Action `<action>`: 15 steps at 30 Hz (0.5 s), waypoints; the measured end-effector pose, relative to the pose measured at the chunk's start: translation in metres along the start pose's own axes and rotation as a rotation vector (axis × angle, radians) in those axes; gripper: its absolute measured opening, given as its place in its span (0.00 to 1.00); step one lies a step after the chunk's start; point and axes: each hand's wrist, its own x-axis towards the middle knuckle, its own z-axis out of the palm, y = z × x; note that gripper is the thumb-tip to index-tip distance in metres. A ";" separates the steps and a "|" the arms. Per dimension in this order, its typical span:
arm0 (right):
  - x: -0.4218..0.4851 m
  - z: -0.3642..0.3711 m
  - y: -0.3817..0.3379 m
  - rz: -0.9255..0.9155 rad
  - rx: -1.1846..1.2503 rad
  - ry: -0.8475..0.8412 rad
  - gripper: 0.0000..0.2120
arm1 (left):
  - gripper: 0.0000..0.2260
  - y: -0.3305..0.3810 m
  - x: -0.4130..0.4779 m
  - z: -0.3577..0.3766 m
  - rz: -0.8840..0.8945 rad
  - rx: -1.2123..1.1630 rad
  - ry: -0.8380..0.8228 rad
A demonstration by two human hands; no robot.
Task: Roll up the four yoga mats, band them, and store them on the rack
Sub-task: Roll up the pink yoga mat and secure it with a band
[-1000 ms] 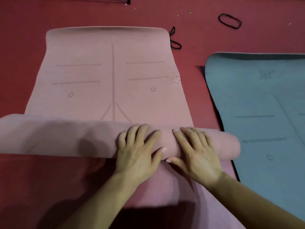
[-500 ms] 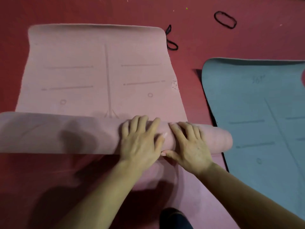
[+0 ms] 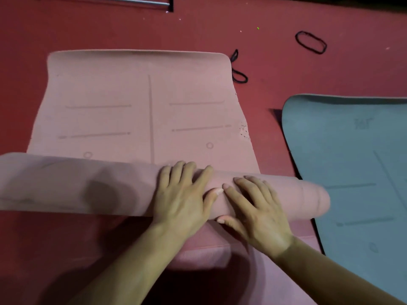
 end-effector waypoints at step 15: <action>0.041 0.005 0.017 0.088 0.068 -0.029 0.35 | 0.31 -0.018 0.055 -0.005 -0.019 0.016 -0.157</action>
